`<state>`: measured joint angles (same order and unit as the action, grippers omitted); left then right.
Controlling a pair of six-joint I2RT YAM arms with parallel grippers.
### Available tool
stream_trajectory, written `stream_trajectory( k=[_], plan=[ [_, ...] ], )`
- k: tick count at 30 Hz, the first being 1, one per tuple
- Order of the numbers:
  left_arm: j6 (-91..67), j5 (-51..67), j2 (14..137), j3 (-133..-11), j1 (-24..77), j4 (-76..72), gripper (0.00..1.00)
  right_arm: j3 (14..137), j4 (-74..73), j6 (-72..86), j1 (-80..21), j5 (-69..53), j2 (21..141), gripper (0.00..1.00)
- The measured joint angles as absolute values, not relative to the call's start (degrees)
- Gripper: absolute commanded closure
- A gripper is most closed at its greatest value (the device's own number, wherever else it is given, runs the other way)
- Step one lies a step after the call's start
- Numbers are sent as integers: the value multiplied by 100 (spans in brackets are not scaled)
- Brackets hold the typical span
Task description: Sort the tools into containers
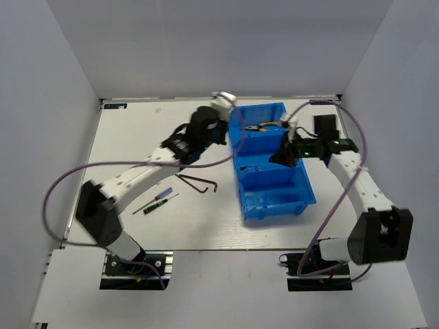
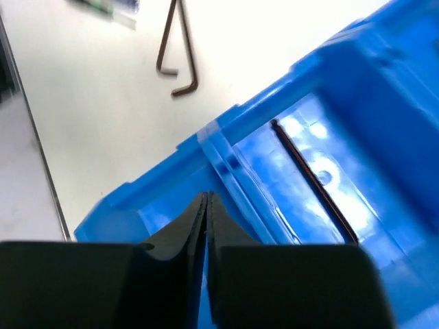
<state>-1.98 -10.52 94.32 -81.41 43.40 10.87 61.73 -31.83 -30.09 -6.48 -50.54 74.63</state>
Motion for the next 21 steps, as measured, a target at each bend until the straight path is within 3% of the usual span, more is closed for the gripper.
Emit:
stream_trajectory(
  k=[1, 2, 3, 7, 9, 12, 16, 21],
  plan=[
    [-567, -1337, 8897, -7854, 4263, 1214, 78, 6302, -3236, -3017, -902, -4956, 7679, 86],
    [-864, -1542, 8453, -7555, 4198, 1293, 73, 6514, -3330, -3009, -1249, -4740, 7964, 75],
    [-1243, -1719, 7994, -7229, 4128, 1466, 46, 6777, -3361, -2976, -1660, -4560, 8283, 68],
    [-2801, -2178, 6510, -5717, 3920, 2154, 19, 8049, -3531, -2823, -3002, -3828, 9618, 54],
    [-3518, -2235, 5898, -4851, 3918, 2517, 17, 8650, -3583, -2689, -3516, -3468, 10274, 46],
    [-4294, -2252, 5170, -3988, 3916, 3142, 16, 9465, -3636, -2460, -4075, -2971, 11214, 44],
    [-4770, -2320, 4646, -3922, 3909, 3557, 16, 10215, -3658, -2281, -4477, -2467, 12164, 44],
    [-5078, -2335, 4366, -3964, 3909, 3909, 16, 10294, -3616, -2222, -4797, -1822, 12720, 44]
  ],
)
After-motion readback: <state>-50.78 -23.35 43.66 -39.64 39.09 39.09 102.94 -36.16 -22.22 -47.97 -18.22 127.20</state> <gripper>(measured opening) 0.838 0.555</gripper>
